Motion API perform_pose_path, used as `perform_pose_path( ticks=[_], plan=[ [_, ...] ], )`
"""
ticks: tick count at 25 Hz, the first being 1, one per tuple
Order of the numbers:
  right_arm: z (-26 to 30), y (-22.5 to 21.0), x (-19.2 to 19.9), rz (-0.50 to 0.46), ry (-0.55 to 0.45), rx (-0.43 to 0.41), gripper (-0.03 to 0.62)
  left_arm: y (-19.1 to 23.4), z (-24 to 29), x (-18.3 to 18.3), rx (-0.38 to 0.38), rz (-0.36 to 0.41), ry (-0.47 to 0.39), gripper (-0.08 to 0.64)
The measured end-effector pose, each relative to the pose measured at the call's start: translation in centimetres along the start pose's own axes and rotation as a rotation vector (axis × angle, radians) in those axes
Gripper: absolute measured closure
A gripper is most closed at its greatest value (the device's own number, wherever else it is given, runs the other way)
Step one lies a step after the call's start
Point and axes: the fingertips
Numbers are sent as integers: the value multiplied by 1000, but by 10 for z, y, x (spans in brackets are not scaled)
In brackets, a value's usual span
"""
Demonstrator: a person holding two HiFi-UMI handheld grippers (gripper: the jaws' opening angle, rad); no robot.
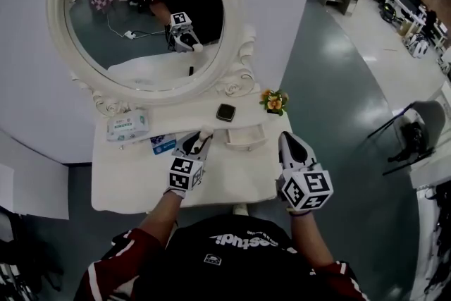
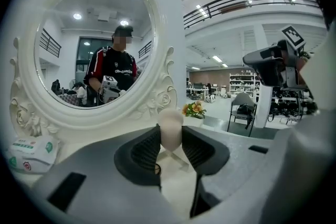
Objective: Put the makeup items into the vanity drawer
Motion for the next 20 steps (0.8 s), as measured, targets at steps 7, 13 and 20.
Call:
perform_pose_path(
  ticks=[7, 13, 20],
  plan=[
    [-10, -15, 13, 9, 39, 37, 588, -32, 30, 4, 82, 4, 15, 431],
    [-13, -25, 26, 19, 71, 47, 588, -55, 57, 15, 136, 12, 43, 431],
    [-12, -31, 31, 23, 93, 45, 588, -73, 78, 23, 179, 13, 74, 431]
  ],
)
Point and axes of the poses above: the fingertips, and each gripper's own axes: z forward along the fingers, y to its left, x out of its underside, and after that the axes turned 2 degrees about -y, right-handed
